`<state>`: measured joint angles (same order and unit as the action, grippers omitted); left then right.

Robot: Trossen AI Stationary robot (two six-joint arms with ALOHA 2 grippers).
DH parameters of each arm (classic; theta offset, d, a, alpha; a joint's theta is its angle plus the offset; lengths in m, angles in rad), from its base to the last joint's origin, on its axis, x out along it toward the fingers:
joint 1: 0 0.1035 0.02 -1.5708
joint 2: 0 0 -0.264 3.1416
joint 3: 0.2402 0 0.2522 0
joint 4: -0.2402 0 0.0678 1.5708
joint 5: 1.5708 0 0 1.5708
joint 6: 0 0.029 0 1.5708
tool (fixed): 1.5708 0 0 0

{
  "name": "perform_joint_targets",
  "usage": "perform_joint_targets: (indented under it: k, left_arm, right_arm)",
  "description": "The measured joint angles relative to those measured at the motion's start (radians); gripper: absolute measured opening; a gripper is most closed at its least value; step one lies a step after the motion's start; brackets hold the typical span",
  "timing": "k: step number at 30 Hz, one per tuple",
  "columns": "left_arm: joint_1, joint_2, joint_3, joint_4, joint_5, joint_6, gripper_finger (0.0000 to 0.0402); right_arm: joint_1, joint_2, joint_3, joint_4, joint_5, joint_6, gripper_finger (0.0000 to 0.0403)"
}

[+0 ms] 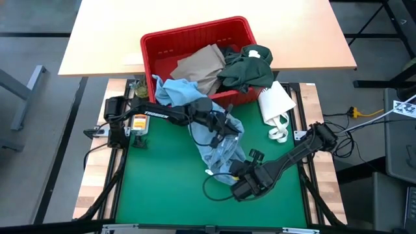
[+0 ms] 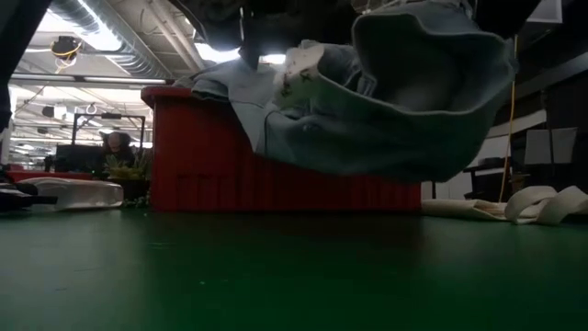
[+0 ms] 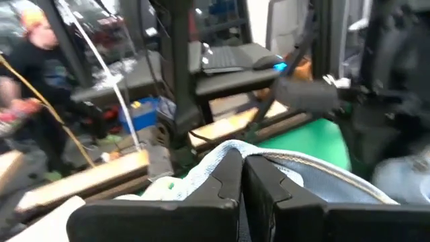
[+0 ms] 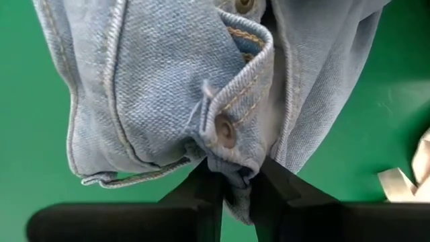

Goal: Fold Laundry from Bin
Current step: Fold the blue pants

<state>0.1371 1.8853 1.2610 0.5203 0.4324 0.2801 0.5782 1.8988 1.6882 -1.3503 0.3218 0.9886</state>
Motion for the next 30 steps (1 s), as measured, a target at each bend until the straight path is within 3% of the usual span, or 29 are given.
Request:
perform_joint_targets:
  k: [7,13,21,30]
  left_arm:
    - [0.007,-0.032,0.000,-0.010,-0.012,-0.012,0.0067]
    - [0.025,-0.138,0.000,-0.134,-0.031,0.020,0.0125]
    - [0.065,-0.367,0.000,-0.545,-0.118,0.070,0.0140]
    - [0.049,-0.552,0.000,-0.982,-0.119,0.070,0.0140]
  right_arm:
    - [-0.031,0.000,0.000,0.025,-0.004,-0.002,0.0053]
    - [-0.050,0.000,0.000,0.056,-0.003,-0.081,0.0034]
    - [-0.057,0.000,0.000,0.090,0.008,-0.153,0.0044]
    - [-0.058,0.000,0.000,0.128,0.007,-0.212,0.0051]
